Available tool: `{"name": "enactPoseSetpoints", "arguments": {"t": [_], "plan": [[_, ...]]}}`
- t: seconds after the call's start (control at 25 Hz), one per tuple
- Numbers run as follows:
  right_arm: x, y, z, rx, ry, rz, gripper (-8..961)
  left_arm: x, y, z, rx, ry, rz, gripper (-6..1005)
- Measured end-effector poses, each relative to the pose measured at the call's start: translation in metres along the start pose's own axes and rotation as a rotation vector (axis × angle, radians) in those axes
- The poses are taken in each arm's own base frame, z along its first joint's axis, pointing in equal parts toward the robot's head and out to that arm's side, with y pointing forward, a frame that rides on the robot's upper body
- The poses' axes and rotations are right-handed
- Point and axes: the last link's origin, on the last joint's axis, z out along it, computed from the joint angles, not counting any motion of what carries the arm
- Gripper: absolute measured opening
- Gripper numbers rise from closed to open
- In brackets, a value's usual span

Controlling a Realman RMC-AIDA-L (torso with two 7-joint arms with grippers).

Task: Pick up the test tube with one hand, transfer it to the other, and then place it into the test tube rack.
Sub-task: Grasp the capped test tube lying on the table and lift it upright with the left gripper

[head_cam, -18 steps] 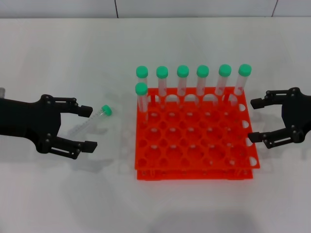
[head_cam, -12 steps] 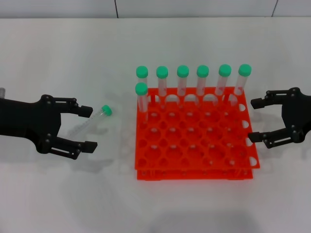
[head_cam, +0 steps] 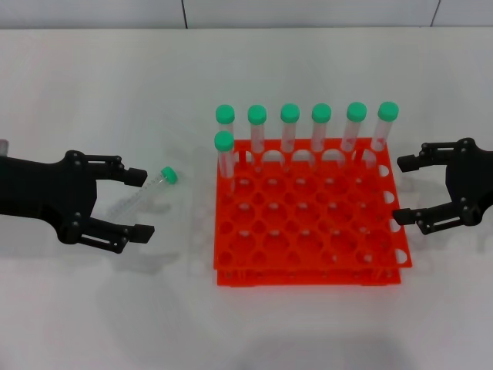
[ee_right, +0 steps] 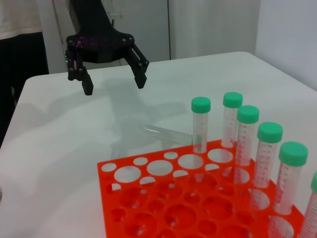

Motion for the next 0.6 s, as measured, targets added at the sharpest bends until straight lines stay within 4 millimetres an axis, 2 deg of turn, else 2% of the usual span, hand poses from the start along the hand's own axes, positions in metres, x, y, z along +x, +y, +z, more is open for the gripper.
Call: {"name": "enactPoseSetpoints", "arguments": {"t": [0.6], "plan": [[-0.0011,-0.0003,0.001,-0.002,0.0,-0.003,854,0.0021,-0.0001,-0.0001,-0.005,-0.002,0.0,878]]}}
